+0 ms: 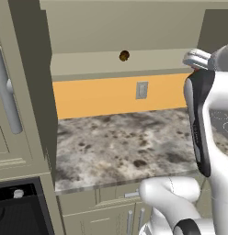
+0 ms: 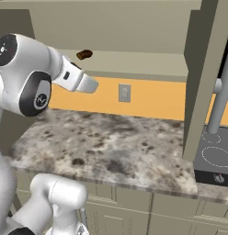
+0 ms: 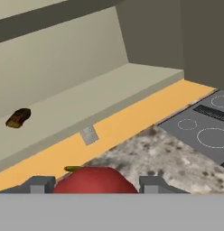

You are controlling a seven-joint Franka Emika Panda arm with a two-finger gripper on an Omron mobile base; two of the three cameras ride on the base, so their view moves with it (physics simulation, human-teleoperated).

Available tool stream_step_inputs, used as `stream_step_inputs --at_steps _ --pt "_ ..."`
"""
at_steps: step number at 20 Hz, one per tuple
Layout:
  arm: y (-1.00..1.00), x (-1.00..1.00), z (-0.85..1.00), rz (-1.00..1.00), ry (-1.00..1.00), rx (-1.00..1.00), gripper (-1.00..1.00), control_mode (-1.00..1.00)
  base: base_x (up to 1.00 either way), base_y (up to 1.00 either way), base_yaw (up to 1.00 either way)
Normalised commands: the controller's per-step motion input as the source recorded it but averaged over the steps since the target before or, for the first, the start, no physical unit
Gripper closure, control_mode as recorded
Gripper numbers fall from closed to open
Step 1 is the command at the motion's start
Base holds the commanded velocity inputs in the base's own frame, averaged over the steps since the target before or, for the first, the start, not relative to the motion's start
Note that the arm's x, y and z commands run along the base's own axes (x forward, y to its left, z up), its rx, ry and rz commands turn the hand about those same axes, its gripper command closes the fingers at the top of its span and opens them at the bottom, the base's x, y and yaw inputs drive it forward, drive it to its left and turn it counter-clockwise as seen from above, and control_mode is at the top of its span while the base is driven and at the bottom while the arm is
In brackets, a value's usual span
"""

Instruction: Pick the sweet potato, bell pepper from the counter and place them in the cabinet. Then close the cabinet.

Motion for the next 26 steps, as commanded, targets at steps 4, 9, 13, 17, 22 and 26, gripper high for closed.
stream_step_inputs --at_steps 4,9,13,17,22,26 --pt "0.0 0.84 0.32 0.0 0.0 0.0 1.0 -1.0 0.0 0.0 0.0" --pt "0.0 1.0 0.07 0.0 0.05 0.0 1.0 -1.0 0.0 0.0 0.0" --pt "0.0 1.0 -0.19 0.0 0.01 0.0 1.0 -1.0 0.0 0.0 0.0" --pt "0.0 1.0 -0.18 0.0 0.0 0.0 1.0 -1.0 0.0 0.0 0.0" --pt "0.0 1.0 -0.12 0.0 0.0 0.0 1.0 -1.0 0.0 0.0 0.0" --pt "0.0 1.0 -0.26 0.0 0.05 0.0 1.0 -1.0 0.0 0.0 0.0"
